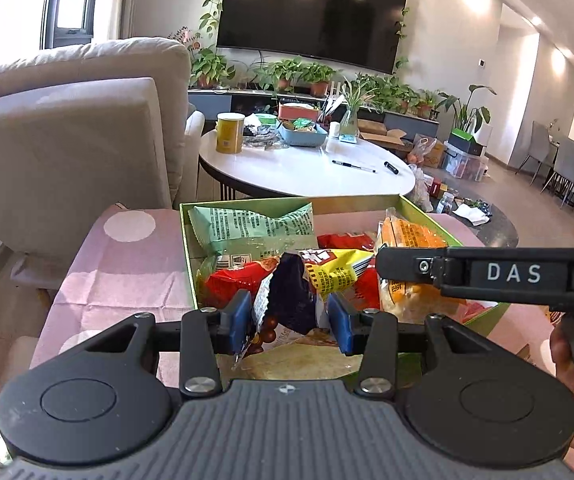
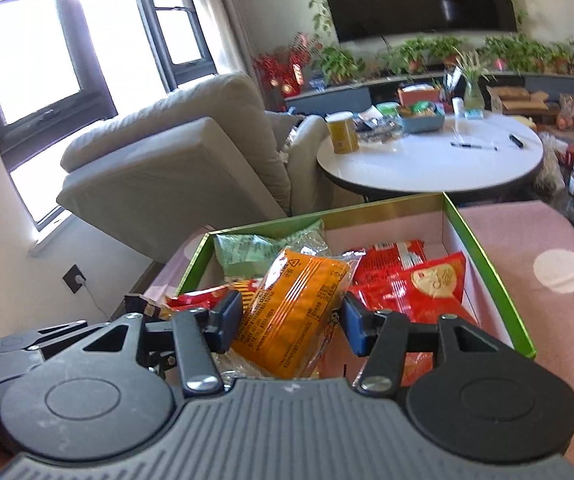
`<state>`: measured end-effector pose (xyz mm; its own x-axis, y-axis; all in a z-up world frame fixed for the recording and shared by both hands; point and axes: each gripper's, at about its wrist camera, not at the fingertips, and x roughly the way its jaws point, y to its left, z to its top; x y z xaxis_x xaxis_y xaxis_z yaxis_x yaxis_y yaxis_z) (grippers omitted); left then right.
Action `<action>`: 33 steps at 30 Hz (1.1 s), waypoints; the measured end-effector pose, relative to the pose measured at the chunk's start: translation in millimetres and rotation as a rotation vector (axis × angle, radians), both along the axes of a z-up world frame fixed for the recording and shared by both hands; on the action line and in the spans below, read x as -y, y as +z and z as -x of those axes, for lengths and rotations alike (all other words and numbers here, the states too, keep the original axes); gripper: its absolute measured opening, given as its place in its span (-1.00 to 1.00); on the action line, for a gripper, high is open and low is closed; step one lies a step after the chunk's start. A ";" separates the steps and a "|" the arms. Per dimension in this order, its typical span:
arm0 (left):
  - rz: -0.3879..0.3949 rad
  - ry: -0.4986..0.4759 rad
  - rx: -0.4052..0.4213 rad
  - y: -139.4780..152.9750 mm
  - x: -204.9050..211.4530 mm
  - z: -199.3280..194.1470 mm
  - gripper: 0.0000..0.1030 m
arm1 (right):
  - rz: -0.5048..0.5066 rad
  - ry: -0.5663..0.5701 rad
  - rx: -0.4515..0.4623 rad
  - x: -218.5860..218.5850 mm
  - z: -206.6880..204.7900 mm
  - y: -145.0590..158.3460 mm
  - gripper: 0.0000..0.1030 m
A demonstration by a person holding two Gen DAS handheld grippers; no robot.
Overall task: Organize snacks
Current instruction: 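Carry the dark snack and orange packet over the green box with both grippers, then lower both packets into the box and open both grippers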
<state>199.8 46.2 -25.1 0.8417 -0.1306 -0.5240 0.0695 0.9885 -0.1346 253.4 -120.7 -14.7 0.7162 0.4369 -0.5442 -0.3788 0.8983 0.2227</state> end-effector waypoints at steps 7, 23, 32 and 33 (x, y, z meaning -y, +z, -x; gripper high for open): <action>-0.006 -0.002 -0.022 -8.5 3.6 -7.2 -0.22 | -0.033 -0.066 -0.025 0.5 -8.1 -7.1 0.03; -0.014 0.044 0.009 -2.6 -2.3 9.3 0.21 | -0.048 -0.118 -0.011 12.4 9.1 0.2 0.06; -0.015 0.054 0.028 3.8 -4.0 28.2 0.22 | -0.075 -0.041 -0.114 9.2 13.7 -12.5 0.05; -0.013 0.062 0.033 5.1 -5.7 30.2 0.22 | -0.094 -0.039 -0.139 7.7 10.5 -14.1 0.05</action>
